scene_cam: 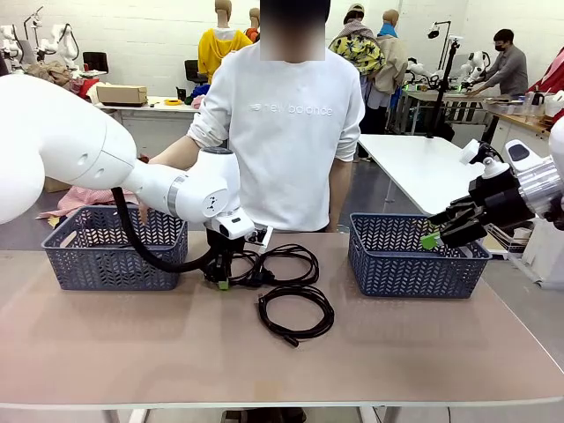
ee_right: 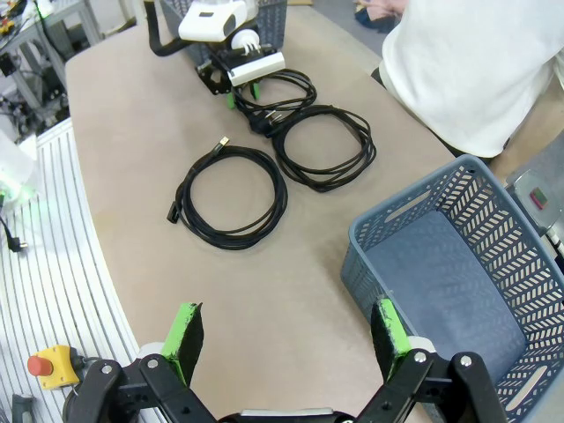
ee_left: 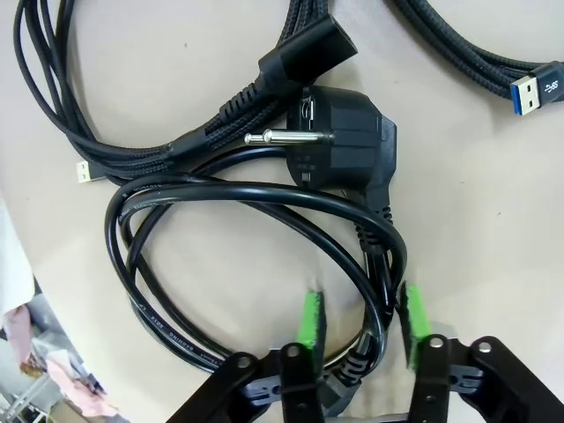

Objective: Organize the cables according to human instructions.
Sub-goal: Pick up a bundle of cables and place it in the basket indicated by the human.

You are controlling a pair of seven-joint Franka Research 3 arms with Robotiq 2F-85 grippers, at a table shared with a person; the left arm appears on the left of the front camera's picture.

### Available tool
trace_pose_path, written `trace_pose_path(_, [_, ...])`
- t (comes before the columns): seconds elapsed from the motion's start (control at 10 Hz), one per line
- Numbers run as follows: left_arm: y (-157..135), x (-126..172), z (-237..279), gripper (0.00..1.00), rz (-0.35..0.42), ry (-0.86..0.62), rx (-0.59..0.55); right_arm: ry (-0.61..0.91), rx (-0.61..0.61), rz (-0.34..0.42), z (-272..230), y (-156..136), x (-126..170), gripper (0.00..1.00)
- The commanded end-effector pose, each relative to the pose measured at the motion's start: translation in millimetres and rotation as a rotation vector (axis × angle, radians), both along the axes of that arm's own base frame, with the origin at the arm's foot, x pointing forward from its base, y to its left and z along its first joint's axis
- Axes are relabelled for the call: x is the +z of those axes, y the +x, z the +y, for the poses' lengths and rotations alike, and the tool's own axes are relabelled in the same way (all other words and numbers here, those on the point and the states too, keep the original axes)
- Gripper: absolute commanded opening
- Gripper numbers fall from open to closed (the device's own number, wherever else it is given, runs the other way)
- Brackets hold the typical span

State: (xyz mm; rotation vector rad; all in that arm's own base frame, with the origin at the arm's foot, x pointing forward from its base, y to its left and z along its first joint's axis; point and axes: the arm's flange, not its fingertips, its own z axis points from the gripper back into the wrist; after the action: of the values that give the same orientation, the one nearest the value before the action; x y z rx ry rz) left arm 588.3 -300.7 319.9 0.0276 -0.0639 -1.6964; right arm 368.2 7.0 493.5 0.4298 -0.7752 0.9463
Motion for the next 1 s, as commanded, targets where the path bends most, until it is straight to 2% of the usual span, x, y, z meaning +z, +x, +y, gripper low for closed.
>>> trace_pose_path(0.0, [0.2,3.5,4.1,0.22,0.0,0.008,-0.009,0.021,0.02,-0.022,-0.4,2.6,-0.6,1.0])
trace_pose_path(0.1, [0.1,4.3,4.7,0.19,-0.001,0.012,-0.012,0.021,0.02,-0.022,-0.4,2.6,-0.6,1.0])
trace_pose_path(0.2, [0.2,5.2,5.5,0.02,-0.001,0.011,-0.015,0.021,0.02,-0.022,-0.4,2.6,-0.6,1.0])
trace_pose_path(0.5, [-2.5,16.4,11.6,0.0,-0.007,0.026,-0.027,0.021,0.02,-0.022,-0.4,2.6,-0.6,1.0])
trace_pose_path(0.6, [-2.5,24.3,14.5,0.0,-0.032,0.031,-0.012,0.021,0.02,-0.022,-0.4,2.6,-0.6,1.0])
trace_pose_path(0.9, [-1.3,73.4,17.2,0.0,-0.104,0.042,-0.022,0.021,0.02,-0.022,-0.4,2.6,-0.6,1.0])
